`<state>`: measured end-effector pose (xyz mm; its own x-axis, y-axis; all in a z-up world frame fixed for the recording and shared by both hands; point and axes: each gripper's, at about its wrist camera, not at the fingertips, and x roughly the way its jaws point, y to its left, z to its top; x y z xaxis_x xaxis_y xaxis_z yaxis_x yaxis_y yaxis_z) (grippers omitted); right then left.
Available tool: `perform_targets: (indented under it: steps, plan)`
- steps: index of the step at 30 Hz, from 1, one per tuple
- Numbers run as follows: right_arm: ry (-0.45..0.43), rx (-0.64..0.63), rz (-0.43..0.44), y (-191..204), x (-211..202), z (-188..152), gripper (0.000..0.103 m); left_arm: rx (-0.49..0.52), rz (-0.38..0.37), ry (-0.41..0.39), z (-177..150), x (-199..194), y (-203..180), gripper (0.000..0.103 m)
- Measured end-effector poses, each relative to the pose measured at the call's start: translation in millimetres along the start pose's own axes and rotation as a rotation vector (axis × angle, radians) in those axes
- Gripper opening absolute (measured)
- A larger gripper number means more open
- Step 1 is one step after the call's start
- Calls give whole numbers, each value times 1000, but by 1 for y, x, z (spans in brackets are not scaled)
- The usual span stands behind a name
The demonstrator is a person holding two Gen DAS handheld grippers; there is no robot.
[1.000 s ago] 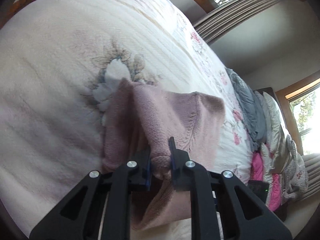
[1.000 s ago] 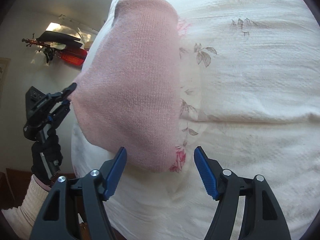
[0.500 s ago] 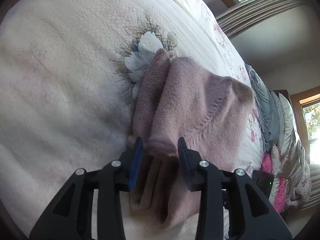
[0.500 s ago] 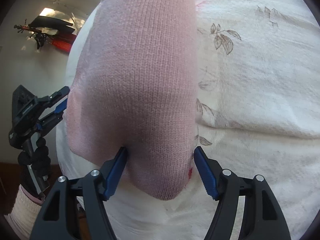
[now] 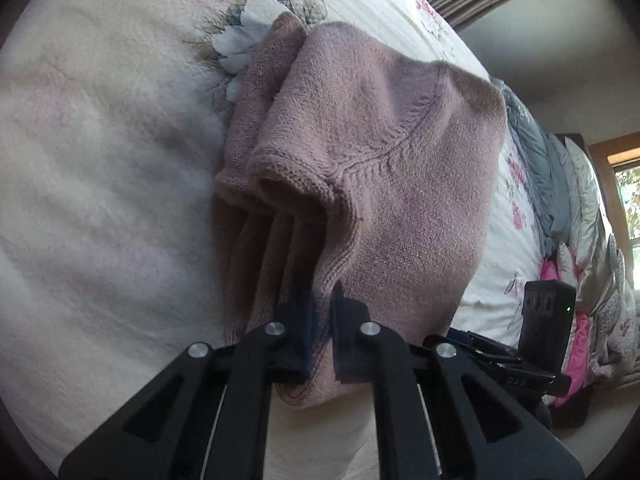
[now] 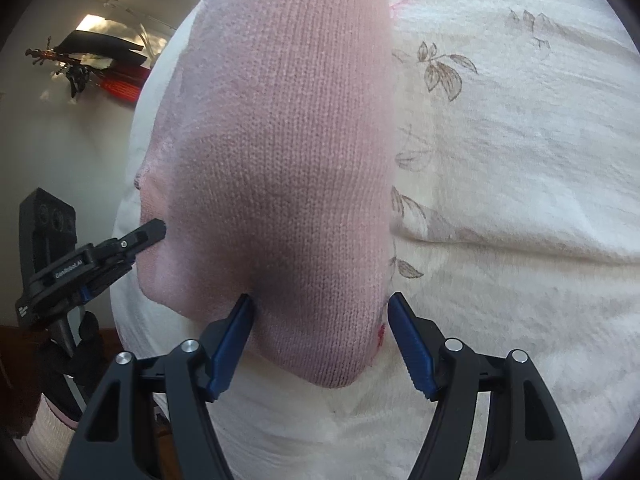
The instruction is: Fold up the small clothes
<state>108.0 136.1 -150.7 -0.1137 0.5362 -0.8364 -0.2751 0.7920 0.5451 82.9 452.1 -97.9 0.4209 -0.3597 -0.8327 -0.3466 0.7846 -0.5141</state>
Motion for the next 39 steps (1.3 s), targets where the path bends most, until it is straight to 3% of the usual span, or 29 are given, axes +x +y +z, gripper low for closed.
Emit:
perform_targets:
  steps: [4, 9, 13, 20, 24, 27, 31, 36, 39]
  plan:
    - [-14, 1, 14, 2, -4, 0, 70, 6, 1, -86, -11, -33, 7, 5]
    - [-6, 8, -3, -3, 7, 7, 70, -28, 53, -16, -24, -5, 29, 5]
    - [3, 22, -29, -11, 22, 8, 73, -23, 73, -16, -19, 14, 33, 6]
    - [-27, -17, -36, -12, 3, 15, 73, 11, 35, -26, -3, -20, 31, 18]
    - [-98, -20, -38, -12, -25, 27, 73, 56, 66, -112, 18, -46, 26, 19]
    - [-124, -9, -39, -17, -33, 39, 73, 108, 97, -156, 52, -43, 11, 22]
    - [-121, -23, -57, -14, -29, 48, 74, 155, 144, -144, 101, -17, -5, 35]
    - [-122, -6, -50, -18, -28, 49, 74, 166, 123, -62, 130, 22, -12, 32]
    - [-122, -7, -57, -16, -27, 47, 75, 151, 81, -71, 132, 21, -13, 11]
